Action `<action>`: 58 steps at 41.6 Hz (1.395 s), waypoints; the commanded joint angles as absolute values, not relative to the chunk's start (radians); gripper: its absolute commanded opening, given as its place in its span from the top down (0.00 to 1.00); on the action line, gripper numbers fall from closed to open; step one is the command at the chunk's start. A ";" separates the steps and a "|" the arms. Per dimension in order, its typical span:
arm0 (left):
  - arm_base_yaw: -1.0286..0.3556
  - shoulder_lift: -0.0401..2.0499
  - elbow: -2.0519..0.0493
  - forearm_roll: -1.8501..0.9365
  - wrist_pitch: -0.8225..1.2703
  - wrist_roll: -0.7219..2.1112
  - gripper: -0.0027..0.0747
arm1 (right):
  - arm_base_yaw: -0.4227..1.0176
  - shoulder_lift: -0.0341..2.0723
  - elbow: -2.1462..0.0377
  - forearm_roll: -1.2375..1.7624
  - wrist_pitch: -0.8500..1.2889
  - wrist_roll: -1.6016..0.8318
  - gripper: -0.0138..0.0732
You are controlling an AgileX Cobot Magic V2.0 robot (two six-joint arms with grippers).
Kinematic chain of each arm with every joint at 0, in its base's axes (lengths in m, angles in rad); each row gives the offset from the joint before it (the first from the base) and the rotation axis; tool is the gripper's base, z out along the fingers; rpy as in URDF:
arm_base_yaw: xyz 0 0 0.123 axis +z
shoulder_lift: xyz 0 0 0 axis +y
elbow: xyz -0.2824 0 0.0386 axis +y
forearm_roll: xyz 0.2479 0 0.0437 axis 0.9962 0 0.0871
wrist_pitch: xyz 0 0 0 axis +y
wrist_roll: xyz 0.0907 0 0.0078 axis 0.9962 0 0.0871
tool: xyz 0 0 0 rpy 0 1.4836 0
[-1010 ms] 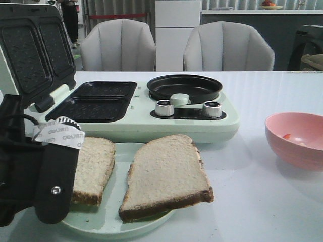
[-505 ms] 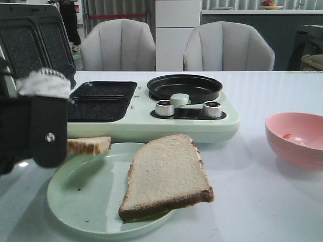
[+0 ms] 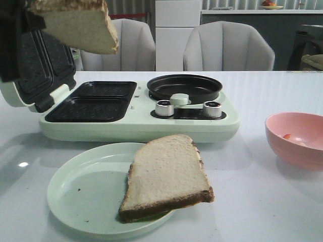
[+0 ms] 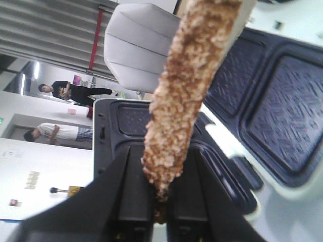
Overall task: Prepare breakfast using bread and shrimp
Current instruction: 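Lift the bread slice and place it on the sandwich maker plate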
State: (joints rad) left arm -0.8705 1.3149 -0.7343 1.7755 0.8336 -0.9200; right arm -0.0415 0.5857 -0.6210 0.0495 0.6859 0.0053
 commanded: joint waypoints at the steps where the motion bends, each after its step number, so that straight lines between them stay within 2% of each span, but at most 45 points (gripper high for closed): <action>1: -0.797 1.333 -0.844 1.860 0.761 -0.916 0.84 | -0.044 0.594 -0.654 0.051 0.621 0.000 0.24; 6: -0.705 1.418 -0.947 1.860 0.648 -0.866 0.84 | -0.044 0.594 -0.654 0.051 0.621 0.000 0.24; 11: -0.637 1.523 -1.051 1.860 0.621 -0.831 0.84 | -0.044 0.594 -0.654 0.051 0.621 0.000 0.24; 28: -0.508 1.855 -1.341 1.860 0.545 -0.752 0.84 | -0.044 0.594 -0.654 0.051 0.621 0.000 0.24; 38: -0.471 1.978 -1.417 1.860 0.540 -0.752 0.84 | -0.044 0.594 -0.654 0.051 0.621 0.000 0.24; 49: -0.449 2.011 -1.417 1.860 0.534 -0.752 0.83 | -0.044 0.594 -0.654 0.051 0.621 0.000 0.24; 51: -0.449 2.011 -1.417 1.860 0.536 -0.752 0.82 | -0.044 0.594 -0.654 0.051 0.621 0.000 0.24; 54: -0.449 2.011 -1.417 1.860 0.539 -0.752 0.74 | -0.044 0.594 -0.654 0.051 0.621 0.000 0.24; 58: -0.449 2.011 -1.417 1.860 0.543 -0.752 0.53 | -0.044 0.594 -0.654 0.051 0.621 0.000 0.24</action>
State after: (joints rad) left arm -0.4496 2.0699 -1.3833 1.8045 0.4907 -0.7468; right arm -0.0415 0.5857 -0.6210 0.0495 0.6883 0.0053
